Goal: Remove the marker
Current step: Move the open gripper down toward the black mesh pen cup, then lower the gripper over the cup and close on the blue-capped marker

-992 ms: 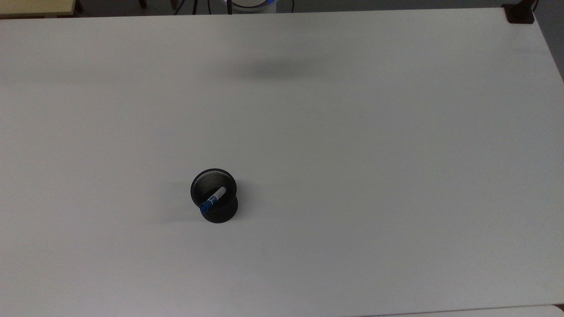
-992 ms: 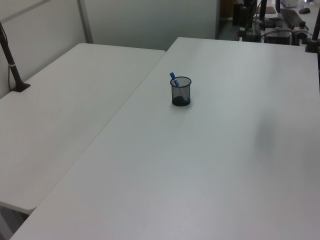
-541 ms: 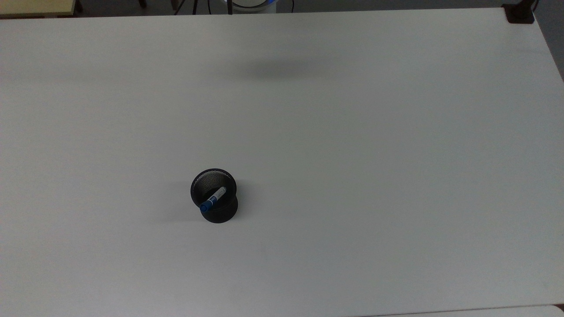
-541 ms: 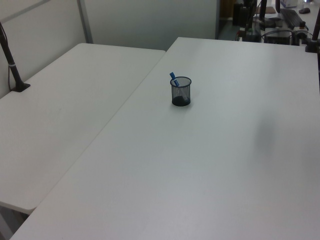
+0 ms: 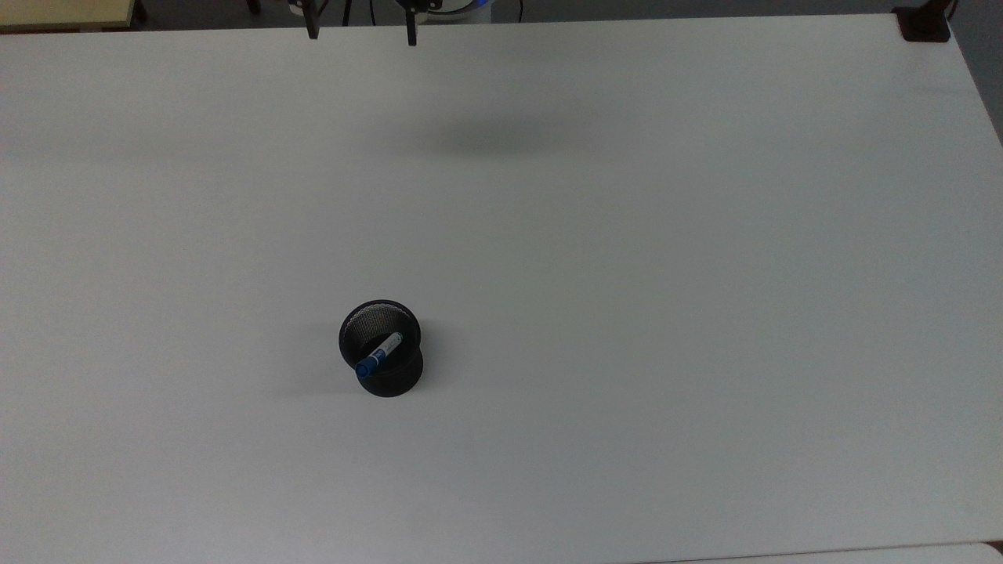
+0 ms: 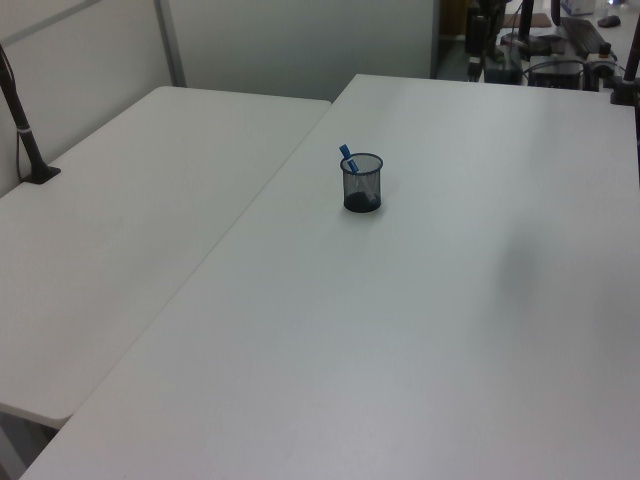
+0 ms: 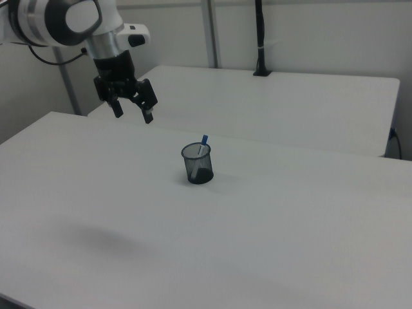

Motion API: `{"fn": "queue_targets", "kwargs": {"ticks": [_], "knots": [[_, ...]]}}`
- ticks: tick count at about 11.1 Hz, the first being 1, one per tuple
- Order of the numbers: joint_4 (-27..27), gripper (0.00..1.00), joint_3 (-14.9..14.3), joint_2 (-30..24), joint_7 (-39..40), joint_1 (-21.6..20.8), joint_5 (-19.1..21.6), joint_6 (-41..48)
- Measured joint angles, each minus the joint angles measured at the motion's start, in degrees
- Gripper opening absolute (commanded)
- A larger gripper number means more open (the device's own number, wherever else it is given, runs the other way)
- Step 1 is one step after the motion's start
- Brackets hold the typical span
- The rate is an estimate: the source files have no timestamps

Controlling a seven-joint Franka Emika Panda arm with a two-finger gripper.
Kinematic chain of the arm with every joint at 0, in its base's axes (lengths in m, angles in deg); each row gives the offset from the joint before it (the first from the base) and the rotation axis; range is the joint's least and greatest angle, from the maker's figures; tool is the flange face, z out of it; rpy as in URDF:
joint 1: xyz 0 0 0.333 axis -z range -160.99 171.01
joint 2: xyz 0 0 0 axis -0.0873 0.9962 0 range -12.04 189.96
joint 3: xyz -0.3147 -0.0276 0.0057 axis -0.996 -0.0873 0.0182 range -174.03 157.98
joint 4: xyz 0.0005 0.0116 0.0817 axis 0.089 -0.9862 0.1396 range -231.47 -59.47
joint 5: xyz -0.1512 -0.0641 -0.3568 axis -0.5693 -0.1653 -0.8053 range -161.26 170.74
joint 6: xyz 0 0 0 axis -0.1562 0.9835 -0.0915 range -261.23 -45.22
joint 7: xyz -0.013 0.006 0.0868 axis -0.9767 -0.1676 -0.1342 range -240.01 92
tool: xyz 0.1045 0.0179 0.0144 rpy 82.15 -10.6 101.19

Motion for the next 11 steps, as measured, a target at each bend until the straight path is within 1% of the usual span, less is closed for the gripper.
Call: {"fn": "queue_targets", "kwargs": {"ticks": [1, 3, 7, 10, 11], "knots": [[0.2, 1.00, 0.0, 1.1, 0.0, 0.0, 1.1, -2.9], [0.7, 1.00, 0.0, 4.3, 0.0, 0.0, 1.8, -9.8], [3.3, 1.00, -0.2, 14.5, -6.0, 0.2, 1.8, -27.2], [3.9, 0.86, -0.2, 21.3, -6.6, 0.2, 1.8, -39.5], [4.0, 0.78, -0.2, 23.3, -6.6, 0.2, 1.2, -43.7]]}}
